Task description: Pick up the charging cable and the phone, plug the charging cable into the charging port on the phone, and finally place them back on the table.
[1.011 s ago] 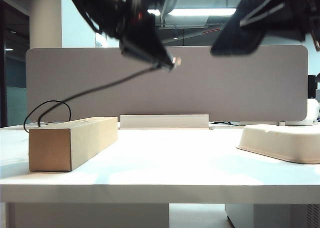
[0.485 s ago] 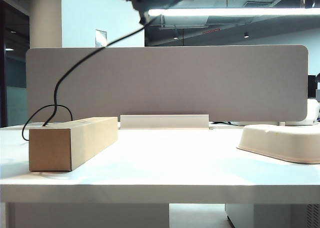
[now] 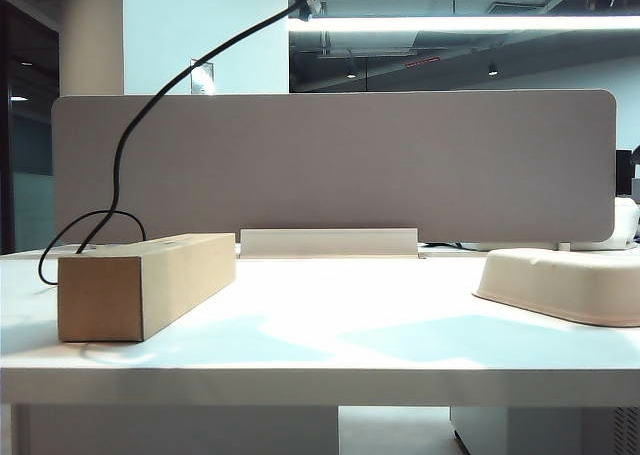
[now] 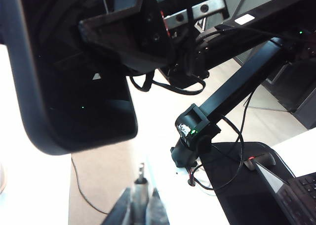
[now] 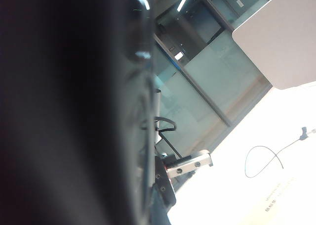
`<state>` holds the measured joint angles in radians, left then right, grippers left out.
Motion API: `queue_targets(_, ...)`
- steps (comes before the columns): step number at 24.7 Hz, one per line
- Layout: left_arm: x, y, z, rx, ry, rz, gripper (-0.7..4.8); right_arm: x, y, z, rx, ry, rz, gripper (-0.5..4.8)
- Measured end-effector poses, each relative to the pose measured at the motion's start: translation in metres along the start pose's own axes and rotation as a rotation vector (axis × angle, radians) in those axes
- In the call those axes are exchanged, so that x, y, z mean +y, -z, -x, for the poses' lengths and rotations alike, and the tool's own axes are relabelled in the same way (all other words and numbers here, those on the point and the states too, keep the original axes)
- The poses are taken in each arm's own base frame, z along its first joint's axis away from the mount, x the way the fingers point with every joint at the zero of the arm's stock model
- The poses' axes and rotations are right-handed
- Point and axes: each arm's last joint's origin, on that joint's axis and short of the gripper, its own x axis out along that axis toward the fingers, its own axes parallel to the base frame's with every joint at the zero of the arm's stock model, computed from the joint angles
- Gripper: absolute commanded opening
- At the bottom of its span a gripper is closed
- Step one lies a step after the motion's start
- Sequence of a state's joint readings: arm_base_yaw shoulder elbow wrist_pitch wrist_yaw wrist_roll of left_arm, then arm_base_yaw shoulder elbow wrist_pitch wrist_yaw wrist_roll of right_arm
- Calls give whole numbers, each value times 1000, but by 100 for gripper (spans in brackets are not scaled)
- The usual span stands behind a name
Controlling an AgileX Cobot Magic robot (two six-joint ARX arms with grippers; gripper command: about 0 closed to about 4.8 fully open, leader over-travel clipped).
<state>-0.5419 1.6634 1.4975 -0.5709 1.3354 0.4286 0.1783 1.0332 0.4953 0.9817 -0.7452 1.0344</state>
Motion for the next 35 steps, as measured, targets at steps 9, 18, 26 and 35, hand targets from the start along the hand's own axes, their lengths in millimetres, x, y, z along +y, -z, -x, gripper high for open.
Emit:
queue_targets(9,9,6,-3,-7,24,43,-6,1,1,0,37,-27,-8,-8)
queue_targets(18,13,4,-11,-27,86,110,-6,0,1,0,38,-25,8,-8)
queue_targets(26,14,7,-11,-15,68,138,-6,0,1,0,37,-25,9,-8)
queue_targets(35,23,16,-14,-20,106,200,-6,0,1,0,37,-26,36,-9)
